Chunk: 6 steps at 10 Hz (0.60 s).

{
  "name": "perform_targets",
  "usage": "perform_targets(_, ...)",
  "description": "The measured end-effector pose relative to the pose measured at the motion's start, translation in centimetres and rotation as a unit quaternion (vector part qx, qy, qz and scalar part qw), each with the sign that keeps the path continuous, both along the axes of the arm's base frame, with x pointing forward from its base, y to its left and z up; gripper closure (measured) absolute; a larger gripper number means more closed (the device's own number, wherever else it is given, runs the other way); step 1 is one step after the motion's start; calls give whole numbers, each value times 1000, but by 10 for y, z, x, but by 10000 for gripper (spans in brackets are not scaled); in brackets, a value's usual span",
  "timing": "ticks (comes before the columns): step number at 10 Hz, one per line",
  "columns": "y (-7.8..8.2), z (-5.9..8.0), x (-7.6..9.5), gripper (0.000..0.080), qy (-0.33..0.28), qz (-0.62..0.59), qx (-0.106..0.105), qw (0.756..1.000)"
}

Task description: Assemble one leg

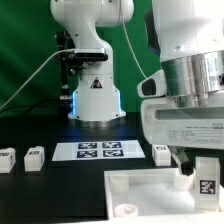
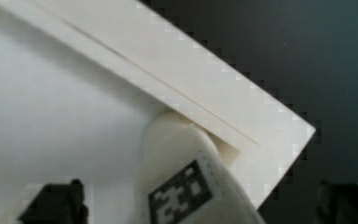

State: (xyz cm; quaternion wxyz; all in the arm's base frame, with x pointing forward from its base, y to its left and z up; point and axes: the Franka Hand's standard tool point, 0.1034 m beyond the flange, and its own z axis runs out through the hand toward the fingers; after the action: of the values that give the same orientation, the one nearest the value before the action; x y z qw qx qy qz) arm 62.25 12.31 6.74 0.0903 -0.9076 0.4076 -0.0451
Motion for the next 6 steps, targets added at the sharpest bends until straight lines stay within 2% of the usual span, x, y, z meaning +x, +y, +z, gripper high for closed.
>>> perform_targets(1, -1, 0, 1, 150, -4, 54, -13, 998)
perform_targets(2, -3, 2, 4, 150, -12, 159, -39, 986)
perform_targets(3, -6, 4, 9, 150, -17, 217, -55, 974)
perform_targets(4, -6, 3, 8, 150, -19, 216, -56, 975)
perform_targets(5, -6, 3, 8, 284, -15, 187, -51, 981)
perform_targets(6, -6, 3, 8, 284, -15, 188, -51, 981)
